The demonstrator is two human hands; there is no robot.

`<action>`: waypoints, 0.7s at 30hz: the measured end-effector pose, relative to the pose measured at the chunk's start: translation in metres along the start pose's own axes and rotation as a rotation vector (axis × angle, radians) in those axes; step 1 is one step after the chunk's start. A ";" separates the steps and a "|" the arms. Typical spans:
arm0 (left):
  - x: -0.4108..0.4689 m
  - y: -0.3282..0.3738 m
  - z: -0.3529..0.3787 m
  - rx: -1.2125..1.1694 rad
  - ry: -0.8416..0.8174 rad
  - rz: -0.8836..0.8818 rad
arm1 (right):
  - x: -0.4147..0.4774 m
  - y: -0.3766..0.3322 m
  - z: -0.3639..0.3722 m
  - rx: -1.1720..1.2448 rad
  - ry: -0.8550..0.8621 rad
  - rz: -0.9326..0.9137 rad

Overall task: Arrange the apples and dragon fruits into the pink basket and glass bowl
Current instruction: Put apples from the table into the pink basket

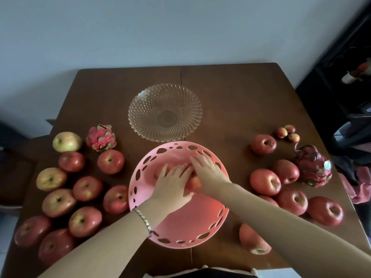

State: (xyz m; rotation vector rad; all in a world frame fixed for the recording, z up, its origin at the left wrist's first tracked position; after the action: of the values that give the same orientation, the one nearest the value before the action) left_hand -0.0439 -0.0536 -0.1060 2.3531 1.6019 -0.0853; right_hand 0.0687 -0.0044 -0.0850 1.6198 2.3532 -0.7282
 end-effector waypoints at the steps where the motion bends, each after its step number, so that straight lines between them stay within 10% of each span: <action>1: 0.003 0.002 -0.002 -0.013 -0.024 -0.026 | -0.007 0.006 -0.012 0.092 0.076 -0.024; 5: 0.012 0.002 -0.004 -0.005 -0.017 -0.069 | -0.030 0.071 -0.048 0.205 0.399 0.121; 10: 0.014 0.002 -0.006 -0.036 -0.012 -0.099 | -0.043 0.139 -0.023 -0.218 -0.089 0.550; 15: 0.013 0.004 -0.015 -0.089 -0.025 -0.111 | -0.044 0.145 -0.018 -0.279 -0.030 0.528; 21: -0.007 0.030 -0.051 -0.357 0.247 0.072 | -0.063 0.095 -0.064 0.366 0.278 0.484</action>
State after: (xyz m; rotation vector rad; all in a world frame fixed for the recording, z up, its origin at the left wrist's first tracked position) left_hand -0.0252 -0.0562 -0.0492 2.1987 1.4856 0.4842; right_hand 0.1874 0.0028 -0.0306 2.4669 1.9226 -0.9045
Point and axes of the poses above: each hand's wrist, its own x-axis towards the middle knuckle, its own z-axis out of the palm, y = z × x, the point moved 3 cm from there along x, towards the middle knuckle, and after that the axes turned 11 degrees about z, right-handed, at the moved point
